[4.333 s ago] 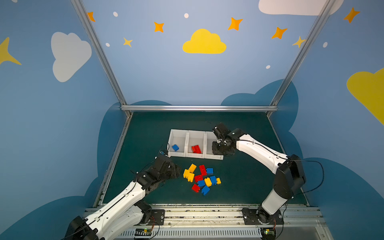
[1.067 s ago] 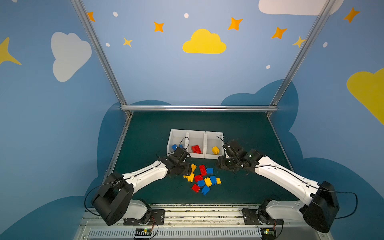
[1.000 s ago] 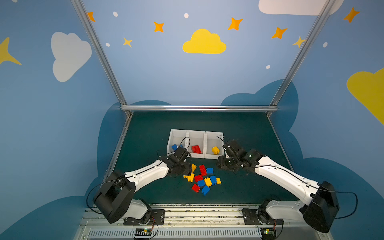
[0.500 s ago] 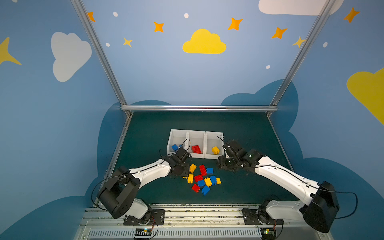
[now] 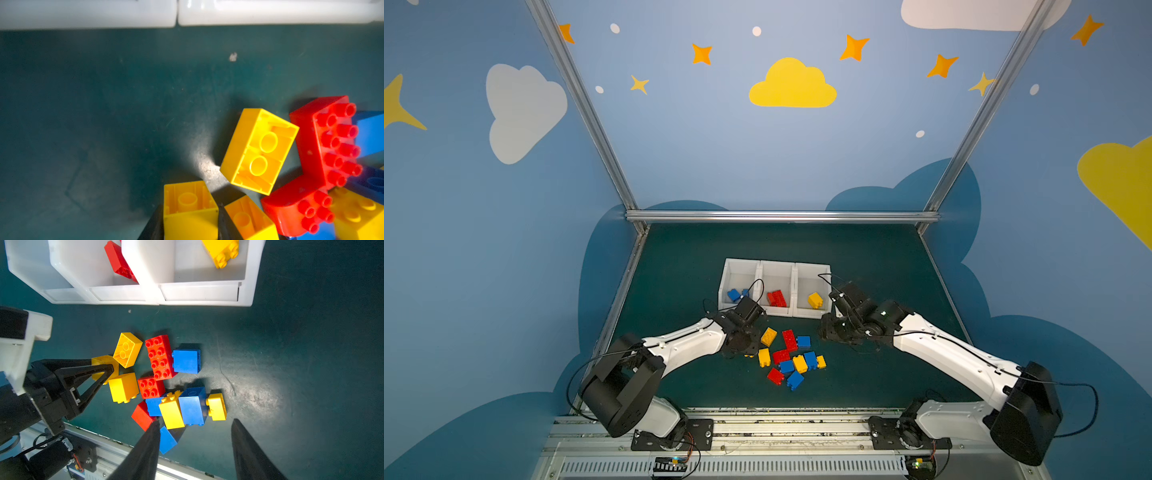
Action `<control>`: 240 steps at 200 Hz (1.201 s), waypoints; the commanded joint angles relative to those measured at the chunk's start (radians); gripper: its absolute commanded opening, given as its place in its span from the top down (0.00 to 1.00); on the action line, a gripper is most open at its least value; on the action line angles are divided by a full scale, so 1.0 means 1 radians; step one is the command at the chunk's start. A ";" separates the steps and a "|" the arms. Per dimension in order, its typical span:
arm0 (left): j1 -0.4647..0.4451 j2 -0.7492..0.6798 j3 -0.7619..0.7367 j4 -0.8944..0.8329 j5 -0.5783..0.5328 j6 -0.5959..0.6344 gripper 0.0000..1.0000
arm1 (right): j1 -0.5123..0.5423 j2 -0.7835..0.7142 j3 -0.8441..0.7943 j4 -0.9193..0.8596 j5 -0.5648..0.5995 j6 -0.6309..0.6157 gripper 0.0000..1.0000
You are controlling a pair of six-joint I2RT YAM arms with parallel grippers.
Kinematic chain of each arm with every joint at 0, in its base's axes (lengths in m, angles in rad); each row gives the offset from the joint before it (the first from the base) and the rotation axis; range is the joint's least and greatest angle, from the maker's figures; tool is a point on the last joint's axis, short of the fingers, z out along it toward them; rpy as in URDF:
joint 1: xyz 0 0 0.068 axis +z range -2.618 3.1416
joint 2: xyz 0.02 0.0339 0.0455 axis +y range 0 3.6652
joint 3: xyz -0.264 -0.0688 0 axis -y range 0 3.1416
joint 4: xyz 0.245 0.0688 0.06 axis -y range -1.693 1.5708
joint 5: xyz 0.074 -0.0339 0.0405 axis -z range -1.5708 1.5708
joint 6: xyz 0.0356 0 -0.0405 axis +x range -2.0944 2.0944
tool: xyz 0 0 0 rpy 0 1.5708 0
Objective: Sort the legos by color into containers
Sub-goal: 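Lower the left gripper onto a yellow 2x2 brick and close on it, then carry the yellow brick with the left gripper while the right arm moves aside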
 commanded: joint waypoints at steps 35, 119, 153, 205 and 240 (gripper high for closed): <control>-0.012 -0.003 0.019 -0.018 0.019 0.005 0.67 | -0.005 -0.062 -0.026 -0.024 0.029 0.015 0.48; -0.020 -0.026 0.243 -0.026 0.071 0.057 0.67 | -0.031 -0.220 -0.080 -0.081 0.128 0.021 0.51; -0.020 0.110 0.431 -0.023 0.106 0.110 0.67 | -0.033 -0.361 -0.180 -0.034 0.192 0.049 0.52; -0.024 0.383 0.753 -0.065 0.158 0.157 0.66 | -0.037 -0.556 -0.259 -0.083 0.238 0.058 0.52; -0.030 0.524 0.893 -0.111 0.163 0.160 0.65 | -0.037 -0.579 -0.267 -0.127 0.220 0.068 0.52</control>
